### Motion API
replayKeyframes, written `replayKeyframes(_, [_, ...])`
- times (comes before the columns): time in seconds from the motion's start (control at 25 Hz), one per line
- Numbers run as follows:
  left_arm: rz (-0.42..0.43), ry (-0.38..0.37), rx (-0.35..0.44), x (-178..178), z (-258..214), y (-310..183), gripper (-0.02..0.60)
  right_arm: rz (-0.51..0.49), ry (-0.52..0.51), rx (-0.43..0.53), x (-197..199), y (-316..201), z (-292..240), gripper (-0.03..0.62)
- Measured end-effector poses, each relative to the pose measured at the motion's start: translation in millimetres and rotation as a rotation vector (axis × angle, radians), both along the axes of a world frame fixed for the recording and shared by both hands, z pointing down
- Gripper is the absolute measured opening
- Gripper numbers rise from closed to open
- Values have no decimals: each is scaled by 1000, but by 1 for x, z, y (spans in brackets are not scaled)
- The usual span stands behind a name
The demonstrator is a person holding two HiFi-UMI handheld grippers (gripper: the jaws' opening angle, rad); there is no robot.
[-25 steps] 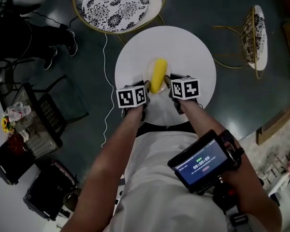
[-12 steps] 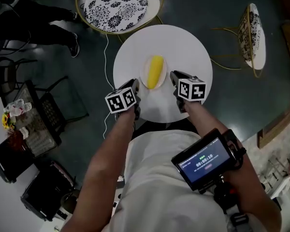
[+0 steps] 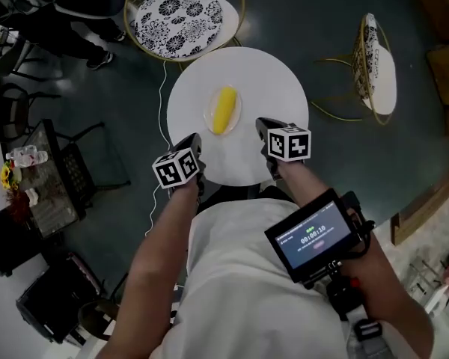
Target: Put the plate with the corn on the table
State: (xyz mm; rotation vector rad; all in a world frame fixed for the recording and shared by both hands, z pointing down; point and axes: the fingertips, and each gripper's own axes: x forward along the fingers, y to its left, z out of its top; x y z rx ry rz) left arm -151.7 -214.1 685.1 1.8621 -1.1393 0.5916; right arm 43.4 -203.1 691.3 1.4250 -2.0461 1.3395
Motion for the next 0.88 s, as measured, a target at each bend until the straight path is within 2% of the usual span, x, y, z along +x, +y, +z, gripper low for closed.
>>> replayKeyframes(0.16, [-14, 52, 45, 11, -21, 17, 8, -59, -22, 31, 1, 11, -17, 8])
replayKeyframes(0.48, [6, 100, 132, 27, -57, 55, 6, -116, -58, 93, 4, 29, -50, 8])
replayKeyframes(0.88, [-61, 144, 218, 15, -97, 83, 6, -153, -73, 178, 3, 53, -84, 8])
